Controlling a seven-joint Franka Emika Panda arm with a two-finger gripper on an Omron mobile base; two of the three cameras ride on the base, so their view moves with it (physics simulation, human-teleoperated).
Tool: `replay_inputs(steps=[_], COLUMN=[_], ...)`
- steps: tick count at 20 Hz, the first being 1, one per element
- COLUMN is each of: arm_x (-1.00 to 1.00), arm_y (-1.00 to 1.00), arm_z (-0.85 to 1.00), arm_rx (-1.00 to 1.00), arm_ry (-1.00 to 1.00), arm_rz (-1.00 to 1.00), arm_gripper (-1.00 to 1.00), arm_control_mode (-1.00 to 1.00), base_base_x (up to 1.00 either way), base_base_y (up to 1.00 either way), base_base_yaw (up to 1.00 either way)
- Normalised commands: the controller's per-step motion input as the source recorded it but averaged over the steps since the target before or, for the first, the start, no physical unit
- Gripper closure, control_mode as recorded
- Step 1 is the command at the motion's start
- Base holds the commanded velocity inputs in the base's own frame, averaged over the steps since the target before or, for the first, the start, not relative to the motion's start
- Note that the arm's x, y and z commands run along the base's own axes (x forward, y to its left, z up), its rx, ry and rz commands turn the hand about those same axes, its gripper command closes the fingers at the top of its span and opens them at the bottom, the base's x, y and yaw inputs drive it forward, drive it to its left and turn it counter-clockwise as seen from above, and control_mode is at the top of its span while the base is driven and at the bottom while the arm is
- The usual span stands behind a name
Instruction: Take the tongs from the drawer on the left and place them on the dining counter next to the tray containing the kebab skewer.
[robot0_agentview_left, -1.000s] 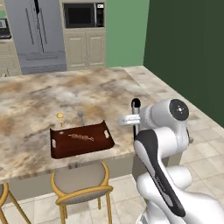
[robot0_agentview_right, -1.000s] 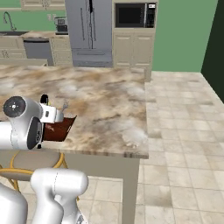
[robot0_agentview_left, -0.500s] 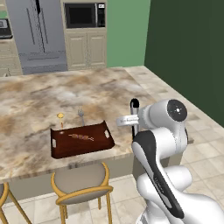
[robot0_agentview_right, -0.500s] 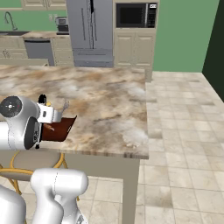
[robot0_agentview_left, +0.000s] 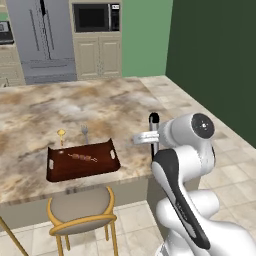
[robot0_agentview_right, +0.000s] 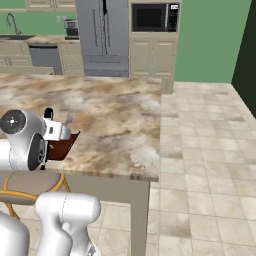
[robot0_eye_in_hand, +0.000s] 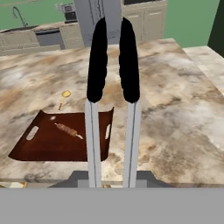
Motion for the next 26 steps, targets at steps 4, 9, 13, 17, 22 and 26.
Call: replay_inputs(steps=[4, 9, 13, 17, 22, 26], arm_x=[0.00, 0.00, 0.00, 1.00, 0.98, 0.31], arm_y=[0.00, 0.00, 0.00, 0.00, -0.06, 0.06], arm_z=[0.00, 0.00, 0.00, -0.01, -0.03, -0.09], arm_rx=[0.00, 0.00, 0.00, 0.00, -0.01, -0.15], arm_ry=[0.00, 0.00, 0.00, 0.37, 0.41, 0.18], arm_rz=[0.00, 0.00, 0.00, -0.02, -0.06, -0.04], arm_gripper=[1.00, 1.00, 1.00, 1.00, 1.00, 1.00], arm_control_mode=[1.00, 1.00, 1.00, -1.00, -1.00, -1.00], base_base_x=[0.19, 0.87, 1.00, 0.00, 0.00, 0.00], base_base_y=[-0.08, 0.05, 0.00, 0.00, 0.00, 0.00], base_base_yaw=[0.00, 0.00, 0.00, 0.00, 0.00, 0.00])
